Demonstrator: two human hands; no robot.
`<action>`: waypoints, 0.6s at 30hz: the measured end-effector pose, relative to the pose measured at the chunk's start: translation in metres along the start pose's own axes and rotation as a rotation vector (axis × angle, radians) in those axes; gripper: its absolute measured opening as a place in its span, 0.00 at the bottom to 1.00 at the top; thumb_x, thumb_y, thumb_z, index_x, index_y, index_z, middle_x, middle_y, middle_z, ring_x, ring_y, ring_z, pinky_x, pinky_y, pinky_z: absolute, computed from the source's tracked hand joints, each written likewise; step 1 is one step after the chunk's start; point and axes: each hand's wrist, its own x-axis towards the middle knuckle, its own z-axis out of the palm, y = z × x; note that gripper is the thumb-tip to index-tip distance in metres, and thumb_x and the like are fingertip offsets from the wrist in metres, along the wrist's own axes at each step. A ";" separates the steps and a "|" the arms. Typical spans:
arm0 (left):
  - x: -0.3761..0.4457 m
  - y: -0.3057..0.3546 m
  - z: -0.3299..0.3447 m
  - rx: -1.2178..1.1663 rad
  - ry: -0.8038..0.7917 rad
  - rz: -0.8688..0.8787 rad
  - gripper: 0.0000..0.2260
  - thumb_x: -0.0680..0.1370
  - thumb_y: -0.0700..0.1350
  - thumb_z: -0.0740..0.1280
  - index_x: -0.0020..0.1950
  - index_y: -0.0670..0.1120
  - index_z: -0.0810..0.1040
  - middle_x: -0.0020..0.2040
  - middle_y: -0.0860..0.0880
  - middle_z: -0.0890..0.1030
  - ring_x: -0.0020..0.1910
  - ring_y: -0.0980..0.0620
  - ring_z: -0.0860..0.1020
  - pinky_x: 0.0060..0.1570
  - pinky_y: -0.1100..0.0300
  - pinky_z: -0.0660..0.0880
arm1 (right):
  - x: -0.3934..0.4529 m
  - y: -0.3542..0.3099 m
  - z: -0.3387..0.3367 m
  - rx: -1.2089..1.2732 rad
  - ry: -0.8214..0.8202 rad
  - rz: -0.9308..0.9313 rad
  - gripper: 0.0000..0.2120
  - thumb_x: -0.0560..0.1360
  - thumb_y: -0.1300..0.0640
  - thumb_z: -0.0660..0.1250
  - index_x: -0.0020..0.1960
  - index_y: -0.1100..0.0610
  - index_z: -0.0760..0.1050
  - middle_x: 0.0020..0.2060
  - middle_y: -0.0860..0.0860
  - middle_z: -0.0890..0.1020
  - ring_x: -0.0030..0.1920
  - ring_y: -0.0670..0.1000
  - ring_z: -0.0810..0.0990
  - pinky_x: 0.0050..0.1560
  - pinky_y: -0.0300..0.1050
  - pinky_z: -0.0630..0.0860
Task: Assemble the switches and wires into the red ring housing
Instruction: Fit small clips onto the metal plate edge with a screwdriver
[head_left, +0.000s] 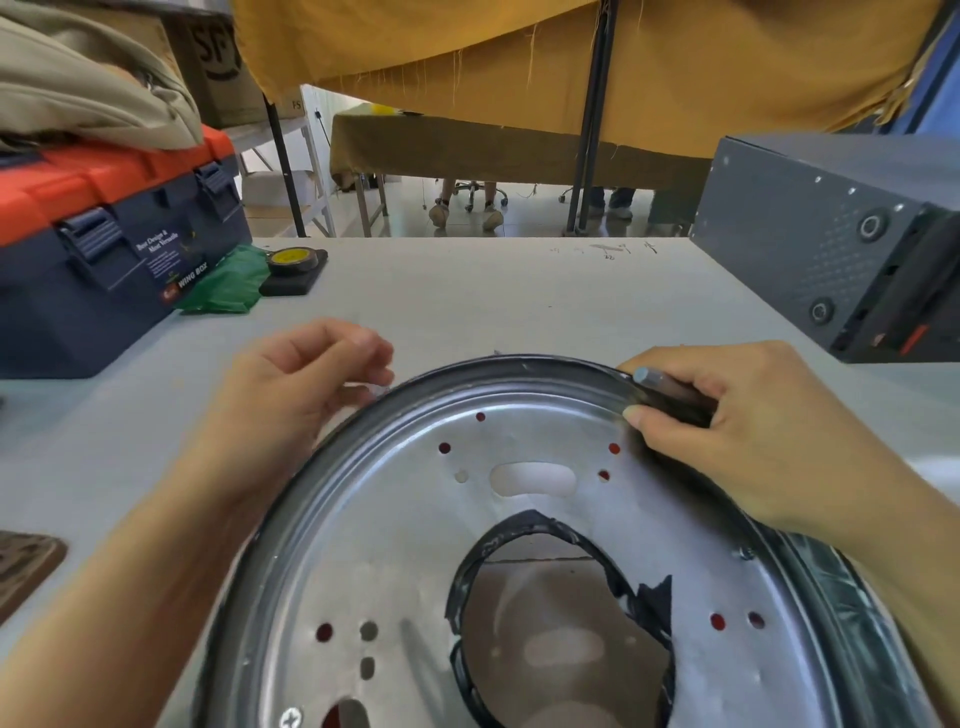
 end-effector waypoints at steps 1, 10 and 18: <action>-0.001 0.003 -0.004 0.041 0.037 0.071 0.07 0.70 0.47 0.66 0.41 0.47 0.82 0.34 0.51 0.83 0.34 0.58 0.79 0.37 0.67 0.77 | 0.001 0.002 0.001 0.007 -0.009 0.009 0.10 0.71 0.63 0.68 0.35 0.50 0.76 0.29 0.52 0.75 0.31 0.52 0.70 0.30 0.37 0.64; -0.006 0.031 0.011 0.620 -0.308 0.367 0.07 0.67 0.53 0.71 0.39 0.52 0.81 0.36 0.55 0.83 0.34 0.58 0.81 0.38 0.66 0.77 | 0.009 0.012 0.013 0.038 -0.160 0.112 0.23 0.73 0.63 0.67 0.28 0.38 0.73 0.23 0.40 0.74 0.24 0.44 0.67 0.28 0.35 0.65; -0.001 0.018 0.020 0.965 -0.518 0.436 0.06 0.74 0.43 0.70 0.45 0.53 0.84 0.38 0.57 0.83 0.41 0.64 0.77 0.39 0.78 0.67 | 0.012 0.022 0.022 -0.031 -0.226 0.155 0.06 0.73 0.61 0.66 0.38 0.53 0.78 0.30 0.51 0.78 0.30 0.50 0.72 0.31 0.42 0.66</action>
